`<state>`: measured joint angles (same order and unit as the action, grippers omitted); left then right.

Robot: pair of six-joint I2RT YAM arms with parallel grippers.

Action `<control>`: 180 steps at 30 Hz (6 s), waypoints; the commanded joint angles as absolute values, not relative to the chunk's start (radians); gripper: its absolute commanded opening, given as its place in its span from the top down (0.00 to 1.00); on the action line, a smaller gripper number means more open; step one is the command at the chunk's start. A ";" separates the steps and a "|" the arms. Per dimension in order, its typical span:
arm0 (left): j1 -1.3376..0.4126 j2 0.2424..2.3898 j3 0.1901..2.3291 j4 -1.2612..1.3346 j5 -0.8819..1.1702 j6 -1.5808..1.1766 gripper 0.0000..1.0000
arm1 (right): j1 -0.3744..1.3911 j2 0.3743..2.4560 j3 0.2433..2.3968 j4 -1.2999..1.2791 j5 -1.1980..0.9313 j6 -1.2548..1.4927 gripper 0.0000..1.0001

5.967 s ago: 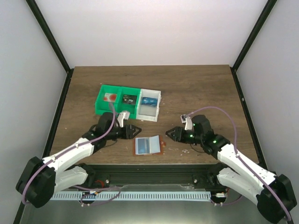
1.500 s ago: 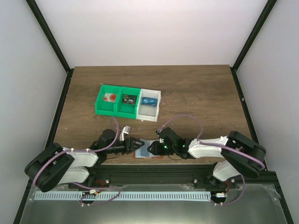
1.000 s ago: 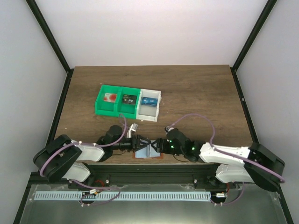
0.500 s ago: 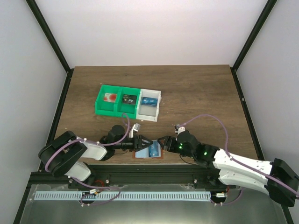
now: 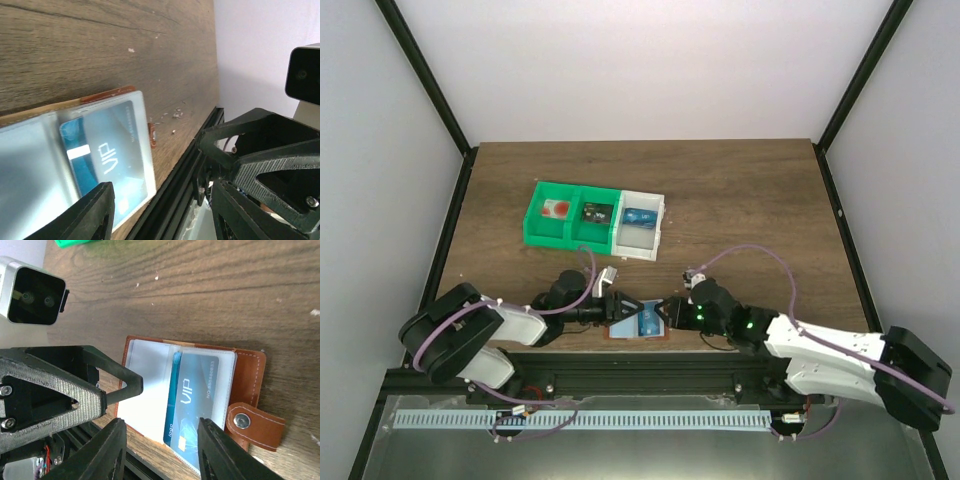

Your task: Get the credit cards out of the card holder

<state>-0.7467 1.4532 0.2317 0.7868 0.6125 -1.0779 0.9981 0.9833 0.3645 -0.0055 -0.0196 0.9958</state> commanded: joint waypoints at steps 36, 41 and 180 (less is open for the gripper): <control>-0.746 1.626 0.221 0.838 0.583 -0.991 0.52 | 1.003 1.341 0.426 0.046 -0.059 0.953 0.73; -0.746 1.653 0.219 0.863 0.582 -0.999 0.55 | 1.003 1.333 0.422 0.048 -0.053 0.951 0.75; -0.793 0.898 0.253 0.116 0.355 -0.822 1.00 | 1.003 1.137 0.436 -0.060 -0.051 0.847 0.75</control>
<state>-0.7956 0.9455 0.2337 0.1917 0.3218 -0.8841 0.9981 1.2209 0.3840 0.0467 -0.0772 0.9058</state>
